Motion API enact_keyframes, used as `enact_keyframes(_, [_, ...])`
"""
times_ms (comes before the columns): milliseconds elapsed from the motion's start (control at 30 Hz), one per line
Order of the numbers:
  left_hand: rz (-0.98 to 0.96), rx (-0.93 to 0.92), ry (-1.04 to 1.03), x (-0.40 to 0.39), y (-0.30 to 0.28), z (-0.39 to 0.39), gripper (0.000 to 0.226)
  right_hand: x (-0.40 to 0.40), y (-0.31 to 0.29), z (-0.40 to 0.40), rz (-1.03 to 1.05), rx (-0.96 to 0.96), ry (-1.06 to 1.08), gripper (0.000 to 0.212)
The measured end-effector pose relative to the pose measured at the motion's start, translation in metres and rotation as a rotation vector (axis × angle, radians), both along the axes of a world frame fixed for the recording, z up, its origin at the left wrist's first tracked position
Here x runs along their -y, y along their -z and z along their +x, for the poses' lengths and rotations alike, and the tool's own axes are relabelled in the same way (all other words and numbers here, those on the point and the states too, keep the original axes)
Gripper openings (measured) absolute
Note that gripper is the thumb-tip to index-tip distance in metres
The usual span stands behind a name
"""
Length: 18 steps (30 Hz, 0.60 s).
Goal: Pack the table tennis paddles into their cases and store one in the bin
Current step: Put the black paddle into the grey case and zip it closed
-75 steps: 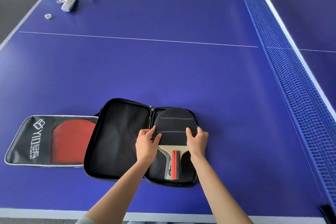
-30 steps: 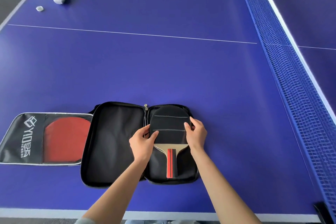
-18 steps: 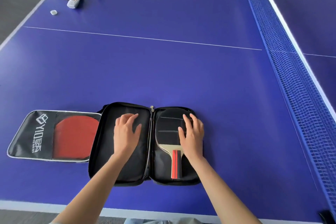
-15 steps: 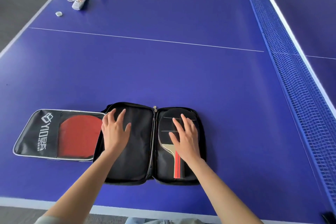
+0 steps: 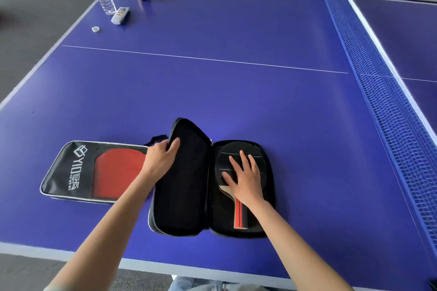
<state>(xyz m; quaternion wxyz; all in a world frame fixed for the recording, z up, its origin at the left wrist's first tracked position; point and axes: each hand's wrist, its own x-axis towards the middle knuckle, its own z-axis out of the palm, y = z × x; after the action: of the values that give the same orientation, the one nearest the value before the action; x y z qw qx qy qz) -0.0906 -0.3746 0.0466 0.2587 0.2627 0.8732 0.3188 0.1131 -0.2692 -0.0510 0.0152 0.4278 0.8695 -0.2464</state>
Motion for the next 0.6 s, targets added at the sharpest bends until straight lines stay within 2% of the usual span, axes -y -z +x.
enact_keyframes(67, [0.04, 0.058, 0.083, -0.014, -0.01, 0.023, 0.05, -0.005, -0.027, -0.005, -0.381, -0.184, 0.118, 0.05])
enact_keyframes(133, [0.095, 0.121, 0.115, -0.031, -0.012, 0.049, 0.049, -0.006, -0.055, -0.003, -0.786, -0.508, 0.26, 0.047])
enact_keyframes(167, [0.113, 0.159, 0.114, -0.039, -0.011, 0.06, 0.045, -0.008, -0.066, 0.001, -0.911, -0.635, 0.291, 0.045])
enact_keyframes(233, [0.144, 0.25, 0.11, -0.053, -0.005, 0.081, 0.036, -0.013, -0.081, 0.012, -1.013, -0.765, 0.304, 0.038])
enact_keyframes(300, [0.211, 0.269, 0.162, -0.06, 0.001, 0.101, 0.03, -0.018, -0.085, 0.021, -0.938, -0.789, 0.3, 0.027])
enact_keyframes(367, [0.256, 0.21, 0.261, -0.064, 0.013, 0.118, 0.036, -0.026, -0.079, 0.032, -0.801, -0.766, 0.313, 0.027])
enact_keyframes(500, [0.111, 0.016, 0.423, -0.066, 0.045, 0.136, 0.042, -0.045, -0.056, 0.057, -0.573, -0.685, 0.43, 0.016])
enact_keyframes(600, [-0.035, -0.137, 0.539, -0.063, 0.066, 0.146, 0.043, -0.057, -0.039, 0.07, -0.425, -0.529, 0.486, 0.009])
